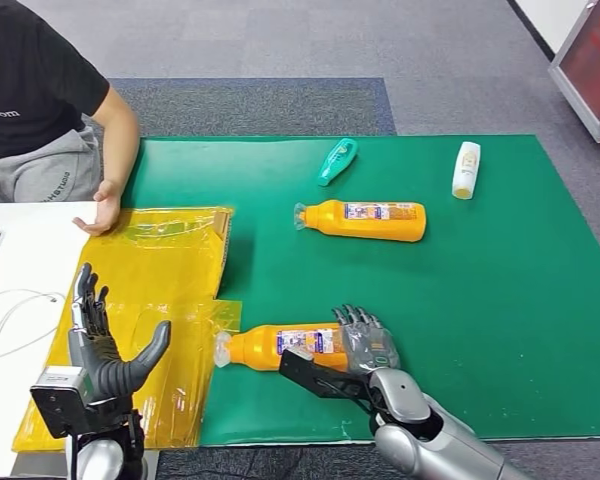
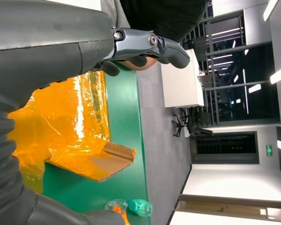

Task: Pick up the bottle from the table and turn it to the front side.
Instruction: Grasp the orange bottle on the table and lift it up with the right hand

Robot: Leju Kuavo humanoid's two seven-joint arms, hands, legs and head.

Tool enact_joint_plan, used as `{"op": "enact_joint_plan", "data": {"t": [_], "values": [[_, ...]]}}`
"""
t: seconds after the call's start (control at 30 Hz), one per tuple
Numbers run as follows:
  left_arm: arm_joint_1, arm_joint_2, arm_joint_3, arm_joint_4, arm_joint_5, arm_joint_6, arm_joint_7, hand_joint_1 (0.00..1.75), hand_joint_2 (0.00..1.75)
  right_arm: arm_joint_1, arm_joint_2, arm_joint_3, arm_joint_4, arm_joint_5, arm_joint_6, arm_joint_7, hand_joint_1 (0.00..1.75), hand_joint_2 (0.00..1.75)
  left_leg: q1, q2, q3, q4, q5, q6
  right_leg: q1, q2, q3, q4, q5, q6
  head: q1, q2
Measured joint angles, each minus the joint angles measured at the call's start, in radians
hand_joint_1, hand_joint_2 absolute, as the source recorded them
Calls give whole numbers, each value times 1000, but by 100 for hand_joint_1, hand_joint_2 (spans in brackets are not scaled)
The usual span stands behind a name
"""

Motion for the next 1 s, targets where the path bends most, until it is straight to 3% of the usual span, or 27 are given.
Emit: {"op": "enact_joint_plan", "data": {"t": [0.07,0.1,0.13,0.2,0.23,0.37,0.4,0.5,0.53,0.8,1.0], "values": [[0,0,0,0,0,0,0,0,175,3,-3,-4,3,1,2,-2,90,175,0,0,0,0,0,0,0,0,0,0,0,0,0,0],[-1,0,0,0,0,-1,0,0,175,4,-4,-5,5,2,4,-4,113,175,0,0,0,0,0,0,0,0,0,0,0,0,0,0],[-1,0,0,0,0,-2,0,0,175,4,-5,-6,6,2,8,-5,112,175,0,0,0,0,0,0,0,0,0,0,0,0,0,0],[-2,0,0,0,0,-5,-1,0,175,3,-5,-9,7,2,17,-5,64,175,0,0,0,0,0,0,0,0,0,0,0,0,0,0],[-2,0,0,0,0,-6,-1,0,175,3,-5,-10,7,1,21,-5,54,175,0,0,0,0,0,0,0,0,0,0,0,0,0,0],[-2,0,0,0,-1,-7,-2,0,175,3,-5,-12,8,2,24,-5,58,175,0,0,0,0,0,0,0,0,0,0,0,0,0,0],[-2,0,0,0,-1,-7,-2,0,175,3,-5,-12,8,2,24,-5,67,175,0,0,0,0,0,0,0,0,0,0,0,0,0,0],[-2,0,1,0,-4,-6,-2,0,175,-3,-5,-13,14,12,30,-5,154,175,0,0,0,0,0,0,0,0,0,0,0,0,0,0],[-2,0,2,0,-5,-6,-2,0,175,-7,-5,-13,17,16,36,-5,175,175,0,0,0,0,0,0,0,0,0,0,0,0,0,0],[-5,0,7,0,-6,-9,-2,0,175,-29,-5,-8,31,23,59,-5,175,175,0,0,1,0,0,0,0,0,1,0,0,0,0,0],[-5,0,8,0,-6,-4,-3,0,175,-21,1,-10,33,-4,-2,-5,175,175,0,0,1,0,0,0,0,0,1,0,0,0,0,0]]}}
